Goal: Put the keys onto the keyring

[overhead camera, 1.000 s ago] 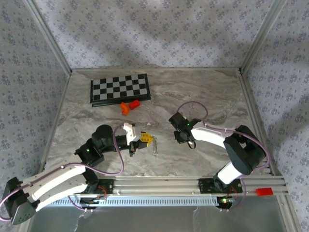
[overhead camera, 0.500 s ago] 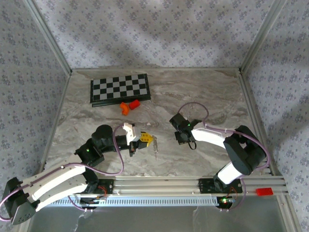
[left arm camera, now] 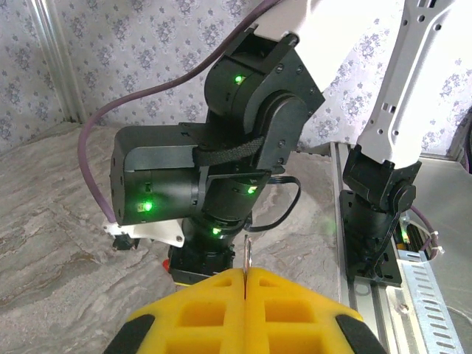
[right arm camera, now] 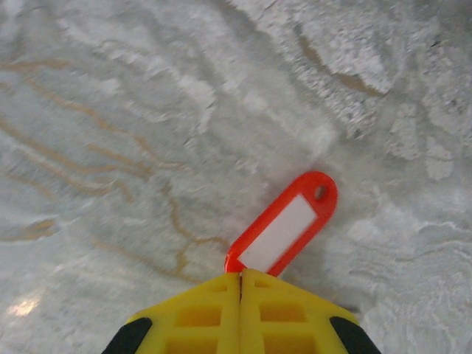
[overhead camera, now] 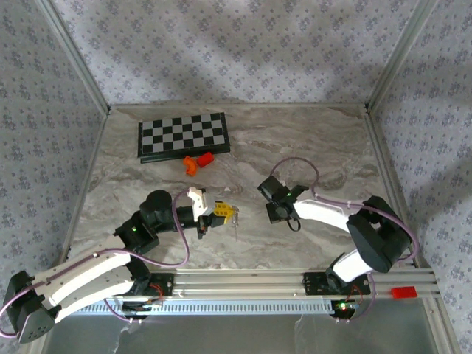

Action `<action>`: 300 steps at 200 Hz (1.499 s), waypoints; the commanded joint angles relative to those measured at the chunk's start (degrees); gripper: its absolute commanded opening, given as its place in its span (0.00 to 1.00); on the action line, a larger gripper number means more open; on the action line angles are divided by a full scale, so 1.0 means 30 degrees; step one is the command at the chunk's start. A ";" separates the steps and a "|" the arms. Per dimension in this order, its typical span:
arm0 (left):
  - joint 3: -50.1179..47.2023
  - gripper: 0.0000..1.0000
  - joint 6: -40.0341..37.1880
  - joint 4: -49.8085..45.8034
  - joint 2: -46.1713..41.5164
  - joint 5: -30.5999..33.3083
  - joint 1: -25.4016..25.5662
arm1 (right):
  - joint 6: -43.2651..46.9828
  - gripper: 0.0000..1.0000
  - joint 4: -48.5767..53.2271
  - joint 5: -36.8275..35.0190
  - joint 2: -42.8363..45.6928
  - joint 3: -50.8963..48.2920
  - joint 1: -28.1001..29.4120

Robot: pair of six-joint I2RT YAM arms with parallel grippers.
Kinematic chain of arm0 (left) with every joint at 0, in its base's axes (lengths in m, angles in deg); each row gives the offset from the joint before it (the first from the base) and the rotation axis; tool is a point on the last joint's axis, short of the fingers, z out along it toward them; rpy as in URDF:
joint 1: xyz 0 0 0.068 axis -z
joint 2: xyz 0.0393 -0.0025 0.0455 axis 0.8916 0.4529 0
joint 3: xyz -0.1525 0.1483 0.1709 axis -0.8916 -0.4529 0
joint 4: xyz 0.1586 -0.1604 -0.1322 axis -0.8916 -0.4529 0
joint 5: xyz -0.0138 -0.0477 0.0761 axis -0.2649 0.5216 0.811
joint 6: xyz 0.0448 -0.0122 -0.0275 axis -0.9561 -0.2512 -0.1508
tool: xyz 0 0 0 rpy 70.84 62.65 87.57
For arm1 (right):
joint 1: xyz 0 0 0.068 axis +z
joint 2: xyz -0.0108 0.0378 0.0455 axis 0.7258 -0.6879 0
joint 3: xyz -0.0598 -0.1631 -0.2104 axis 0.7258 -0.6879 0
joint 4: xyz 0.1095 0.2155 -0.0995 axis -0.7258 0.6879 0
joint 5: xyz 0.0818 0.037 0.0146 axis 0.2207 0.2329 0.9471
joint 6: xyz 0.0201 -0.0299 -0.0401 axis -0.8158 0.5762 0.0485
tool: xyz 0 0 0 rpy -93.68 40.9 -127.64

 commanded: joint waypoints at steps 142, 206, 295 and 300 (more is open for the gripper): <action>-0.0546 0.00 0.0062 0.0962 -0.0531 -0.0038 -0.0065 | -0.3840 0.00 0.3576 0.3215 0.0087 -0.0236 0.4280; -0.0913 0.00 0.0376 0.1804 -0.0360 0.0023 -0.0035 | -0.3866 0.09 0.3848 0.3524 0.0938 -0.0473 0.4285; -0.0715 0.00 0.0404 0.2165 -0.0209 -0.0345 -0.0009 | -0.5270 0.26 0.3716 0.2720 0.3320 -0.1506 0.4617; -0.0700 0.00 0.0393 0.2084 -0.0281 -0.0331 -0.0006 | -0.5238 0.26 0.3655 0.2723 0.3371 -0.1576 0.4686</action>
